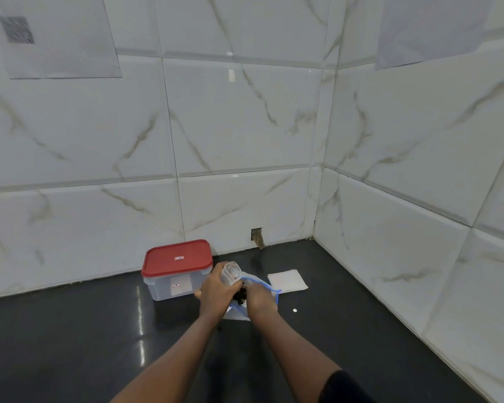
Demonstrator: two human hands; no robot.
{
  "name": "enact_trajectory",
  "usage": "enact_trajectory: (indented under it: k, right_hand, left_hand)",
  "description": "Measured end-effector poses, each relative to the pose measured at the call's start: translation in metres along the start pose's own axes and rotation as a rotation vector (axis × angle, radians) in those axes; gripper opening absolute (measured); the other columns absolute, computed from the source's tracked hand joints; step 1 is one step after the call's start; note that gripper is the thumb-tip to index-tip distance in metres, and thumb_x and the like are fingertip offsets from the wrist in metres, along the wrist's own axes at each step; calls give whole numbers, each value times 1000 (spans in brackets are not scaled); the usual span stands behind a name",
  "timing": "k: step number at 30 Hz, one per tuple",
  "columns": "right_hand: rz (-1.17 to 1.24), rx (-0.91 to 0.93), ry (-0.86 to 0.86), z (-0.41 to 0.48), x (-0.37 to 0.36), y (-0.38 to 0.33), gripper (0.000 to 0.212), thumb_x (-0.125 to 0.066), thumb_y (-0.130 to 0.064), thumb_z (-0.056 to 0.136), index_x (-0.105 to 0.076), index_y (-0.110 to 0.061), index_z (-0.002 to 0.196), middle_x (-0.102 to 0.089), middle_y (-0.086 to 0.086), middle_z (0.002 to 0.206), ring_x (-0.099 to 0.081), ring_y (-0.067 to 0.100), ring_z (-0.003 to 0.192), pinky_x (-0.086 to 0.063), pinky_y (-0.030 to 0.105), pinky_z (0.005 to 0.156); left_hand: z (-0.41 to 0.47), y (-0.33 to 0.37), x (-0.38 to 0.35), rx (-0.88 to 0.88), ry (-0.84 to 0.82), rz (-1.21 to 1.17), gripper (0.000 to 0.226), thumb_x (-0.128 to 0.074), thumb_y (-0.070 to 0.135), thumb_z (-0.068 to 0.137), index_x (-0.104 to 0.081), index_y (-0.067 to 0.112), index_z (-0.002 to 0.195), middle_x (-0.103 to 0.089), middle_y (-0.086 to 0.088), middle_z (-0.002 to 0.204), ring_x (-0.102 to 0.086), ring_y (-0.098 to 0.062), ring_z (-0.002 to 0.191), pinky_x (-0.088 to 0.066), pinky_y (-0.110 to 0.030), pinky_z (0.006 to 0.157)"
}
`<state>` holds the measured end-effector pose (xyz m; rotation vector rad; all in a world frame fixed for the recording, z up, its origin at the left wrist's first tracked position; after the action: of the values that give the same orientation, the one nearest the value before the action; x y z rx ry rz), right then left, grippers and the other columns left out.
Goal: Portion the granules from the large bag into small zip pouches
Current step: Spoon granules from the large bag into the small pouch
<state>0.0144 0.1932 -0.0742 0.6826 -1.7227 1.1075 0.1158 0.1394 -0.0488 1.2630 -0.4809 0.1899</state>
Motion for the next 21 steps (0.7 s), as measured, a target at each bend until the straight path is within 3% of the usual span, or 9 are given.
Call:
enact_trajectory:
  k: [3,6,8,10,12,13,16,19,21]
  right_hand:
    - [126,21,38,-5,5,3,19,-54,-39,88,-55,-33,106,-53,-17,77,-49,7,85,-42,14,80]
    - [177,47,85,-4,7,5,7,-37,-20,100,-43,-23,99,-35,-18,70,-41,0,65,-33,-6,49]
    - [170,52,112,-1,9,6,15,-32,-12,102,-45,-21,102,-47,-6,77,-34,0,59,-32,-4,47]
    - [246,19,78,3,5,10,28,-33,-11,101,-56,-13,117,-59,12,107,-41,11,73,-32,6,62]
    - [270,-32,60,-1,8,10,33,-36,-9,99,-54,-2,125,-56,17,126,-48,21,92,-37,24,78]
    - [253,-45,54,-1,8,11,33,-37,-9,98,-54,0,126,-55,18,129,-53,25,102,-41,27,84]
    - [302,-75,81,-3,10,15,34,-36,-8,99,-54,0,126,-55,17,129,-54,25,109,-42,8,84]
    - [344,-91,84,-6,6,14,33,-36,-10,99,-55,-3,125,-57,15,128,-53,27,119,-42,25,95]
    - [363,-118,58,-7,1,13,34,-35,-12,99,-55,-5,126,-56,14,129,-52,26,121,-41,27,96]
  left_hand:
    - [0,1,-1,-5,-9,12,34,-71,29,76,-58,31,107,-62,10,92,-53,-10,91,-35,-33,90]
    - [1,-1,-1,-10,-9,16,34,-71,28,76,-58,31,108,-62,11,91,-54,-11,91,-35,-34,92]
    - [3,-3,-2,-4,-11,7,34,-71,28,76,-58,30,108,-62,11,89,-56,-12,91,-38,-35,92]
    - [4,-4,-3,-3,-9,6,34,-71,29,75,-59,31,107,-63,12,89,-58,-13,92,-41,-36,92]
    - [6,-5,-3,-7,-13,1,33,-71,29,76,-59,29,107,-63,11,89,-59,-14,93,-41,-34,89]
    - [6,-6,-3,-11,-15,-4,33,-71,28,77,-59,28,108,-63,10,90,-59,-15,94,-41,-34,90]
    - [6,-4,-3,-20,-13,18,33,-70,28,76,-59,29,108,-62,10,90,-58,-16,94,-41,-41,93]
    - [5,-5,-4,-20,-25,-8,34,-71,26,75,-59,29,107,-62,10,91,-58,-16,94,-42,-43,93]
    - [5,-6,-3,-17,-26,-19,35,-71,27,75,-58,29,107,-62,10,92,-58,-16,95,-42,-40,93]
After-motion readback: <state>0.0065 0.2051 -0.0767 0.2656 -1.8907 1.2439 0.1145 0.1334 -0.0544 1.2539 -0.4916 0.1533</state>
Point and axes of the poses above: each hand's wrist, its own z-axis towards the middle knuckle, its own x-axis out of the back of the hand, y = z × x, the point moved 9 cm from there along z, towards the middle knuckle
